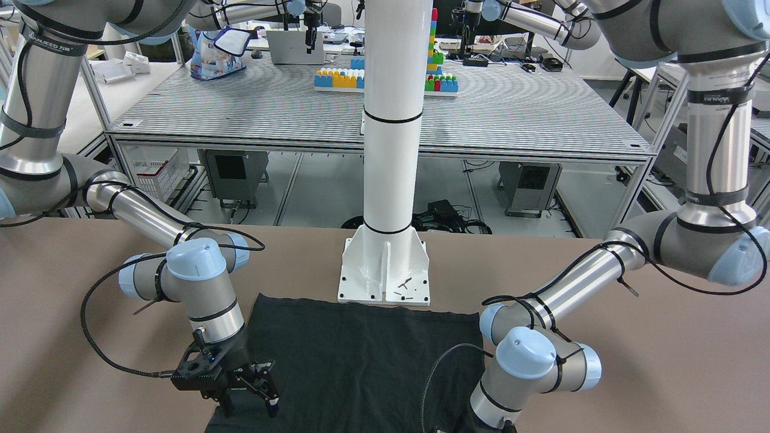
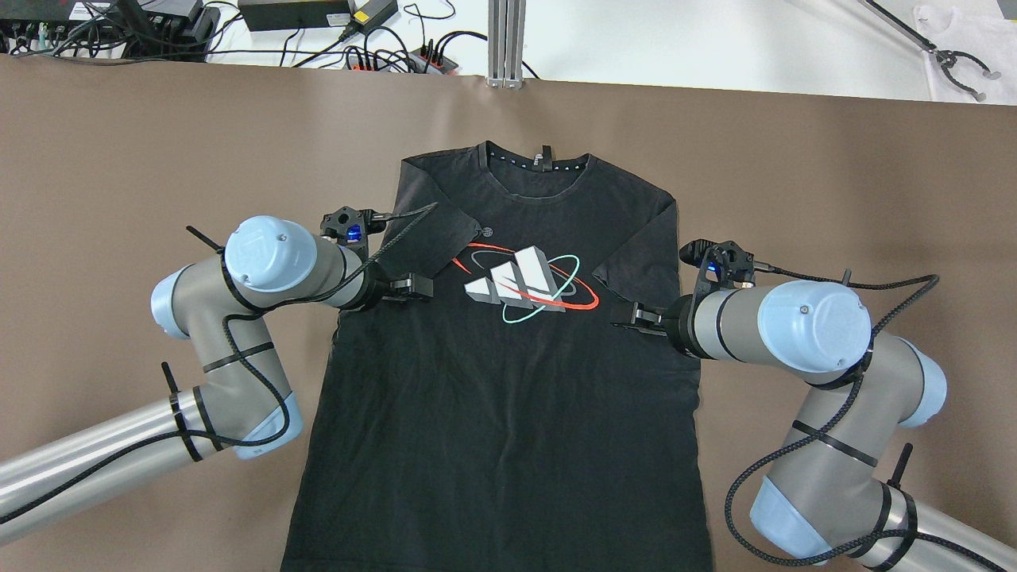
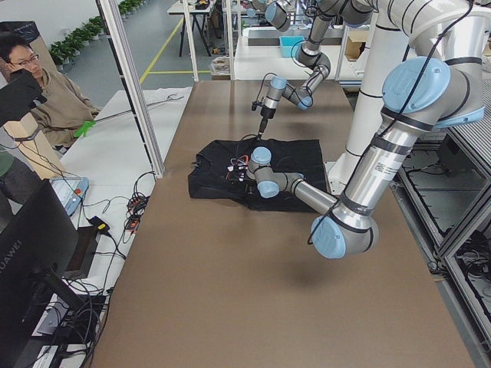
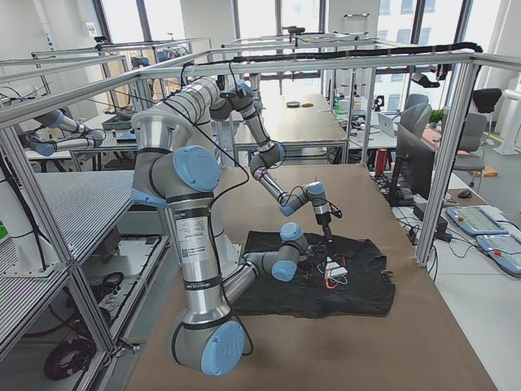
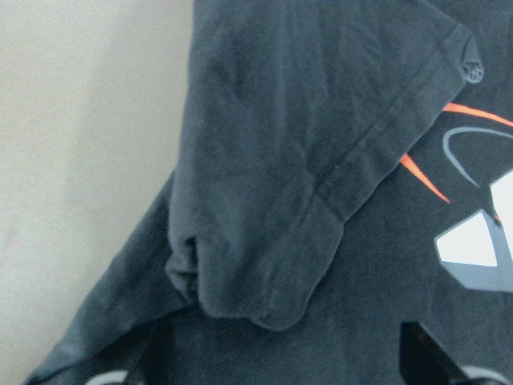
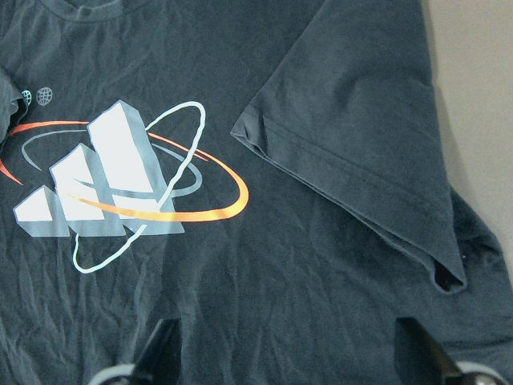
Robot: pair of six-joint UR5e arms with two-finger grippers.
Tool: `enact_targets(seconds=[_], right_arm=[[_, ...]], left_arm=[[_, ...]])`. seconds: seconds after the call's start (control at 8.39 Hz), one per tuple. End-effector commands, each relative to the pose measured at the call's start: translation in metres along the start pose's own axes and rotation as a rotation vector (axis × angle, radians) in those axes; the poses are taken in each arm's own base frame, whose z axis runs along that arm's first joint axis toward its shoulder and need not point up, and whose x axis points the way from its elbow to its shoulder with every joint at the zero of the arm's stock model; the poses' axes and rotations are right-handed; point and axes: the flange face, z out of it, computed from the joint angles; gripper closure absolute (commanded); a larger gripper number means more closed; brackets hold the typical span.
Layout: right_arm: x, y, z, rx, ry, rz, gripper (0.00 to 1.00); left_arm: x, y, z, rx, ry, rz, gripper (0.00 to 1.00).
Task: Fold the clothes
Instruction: 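Release the sleeves and move both grippers to the hem nearest the robot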
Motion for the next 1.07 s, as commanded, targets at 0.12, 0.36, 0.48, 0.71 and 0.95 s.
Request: enact_targets(seconds=[0.12,0.36,0.48,0.71,0.95], right_arm=[[0.001,0.011,0.003,-0.003,0.013,0.070,0.06],[0.004,0.073,-0.004,0.039,0.070,0.128,0.06],[0.005,0.100,-0.008,0.045,0.138,0.218,0.06],[0.010,0.155,-0.033,-0.001,0.232,0.342,0.07],[0.037,0.222,-0.039,-0.035,0.309,0.491,0.18]], left_arm=[[-0.035,0.047,-0.058,-0.010,0.050,-0.057,0.00],[-0.048,0.099,-0.105,-0.016,0.033,-0.083,0.00],[-0.043,0.120,-0.123,-0.006,0.018,-0.144,0.00],[-0.033,0.145,-0.126,0.007,0.030,-0.186,0.00],[-0.024,0.163,-0.122,0.040,0.033,-0.189,0.00]])
